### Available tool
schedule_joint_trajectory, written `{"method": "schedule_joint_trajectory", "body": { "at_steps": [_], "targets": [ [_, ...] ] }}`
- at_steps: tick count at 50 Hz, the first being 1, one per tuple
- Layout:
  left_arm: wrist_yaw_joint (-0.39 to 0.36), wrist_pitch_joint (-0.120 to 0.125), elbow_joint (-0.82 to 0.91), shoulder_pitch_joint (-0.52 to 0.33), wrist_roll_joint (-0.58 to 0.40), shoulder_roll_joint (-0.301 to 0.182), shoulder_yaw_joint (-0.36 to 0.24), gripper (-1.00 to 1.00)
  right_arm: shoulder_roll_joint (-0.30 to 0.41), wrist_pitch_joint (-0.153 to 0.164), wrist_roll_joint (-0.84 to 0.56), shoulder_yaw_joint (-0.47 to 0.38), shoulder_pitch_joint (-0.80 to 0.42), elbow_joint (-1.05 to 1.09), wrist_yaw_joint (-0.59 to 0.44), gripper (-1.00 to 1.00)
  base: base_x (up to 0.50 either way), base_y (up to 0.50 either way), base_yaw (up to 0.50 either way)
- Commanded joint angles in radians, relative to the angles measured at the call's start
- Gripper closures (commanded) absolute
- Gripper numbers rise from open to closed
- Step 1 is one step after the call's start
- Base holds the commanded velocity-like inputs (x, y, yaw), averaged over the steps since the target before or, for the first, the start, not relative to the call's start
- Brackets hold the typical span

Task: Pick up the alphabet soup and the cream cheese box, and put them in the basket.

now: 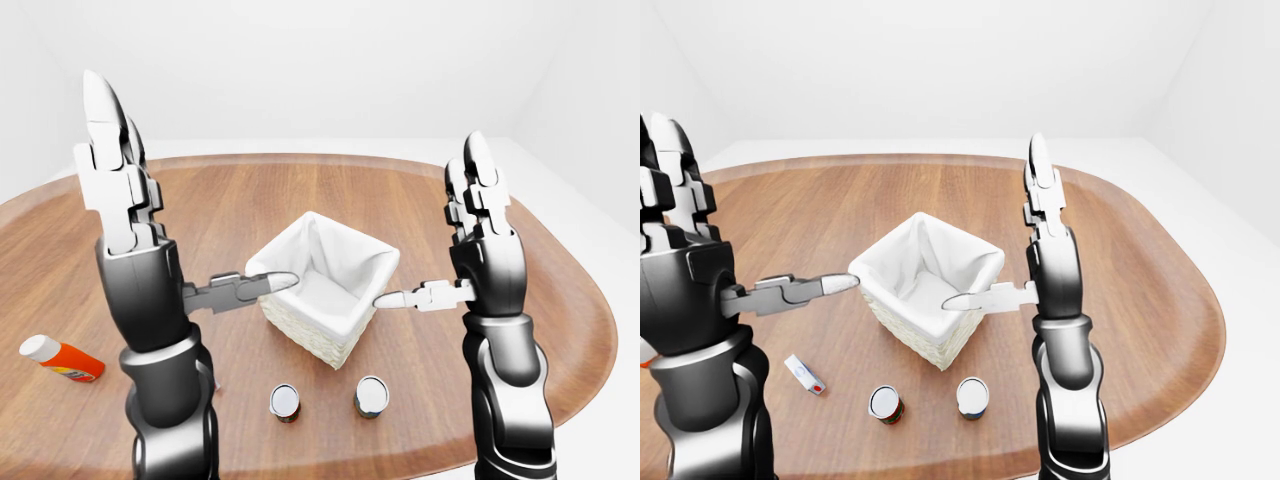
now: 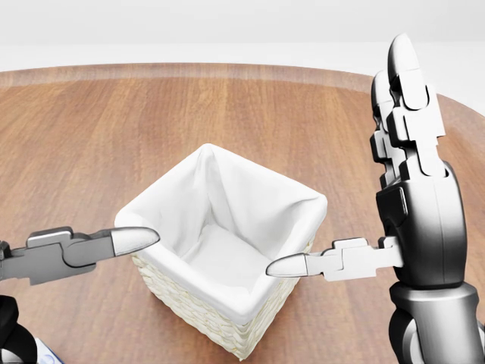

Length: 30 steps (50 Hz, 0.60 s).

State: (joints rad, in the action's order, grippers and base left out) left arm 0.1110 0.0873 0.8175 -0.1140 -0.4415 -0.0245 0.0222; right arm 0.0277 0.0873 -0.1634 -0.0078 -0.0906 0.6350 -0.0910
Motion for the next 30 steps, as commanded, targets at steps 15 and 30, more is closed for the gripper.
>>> {"method": "schedule_joint_trajectory", "body": {
  "at_steps": [15,30],
  "targets": [
    [-0.086,0.0,-0.052,-0.047,-0.52,-0.051,-0.073,-1.0,0.0,0.0,-0.001,0.0,-0.002,0.002,0.0,-1.0,0.0,0.0,0.0],
    [-0.055,0.0,-0.117,-0.046,-0.712,-0.091,-0.153,-1.0,0.0,0.0,-0.005,0.002,-0.001,0.005,-0.003,-1.0,0.0,0.0,0.0]
  ]
}}
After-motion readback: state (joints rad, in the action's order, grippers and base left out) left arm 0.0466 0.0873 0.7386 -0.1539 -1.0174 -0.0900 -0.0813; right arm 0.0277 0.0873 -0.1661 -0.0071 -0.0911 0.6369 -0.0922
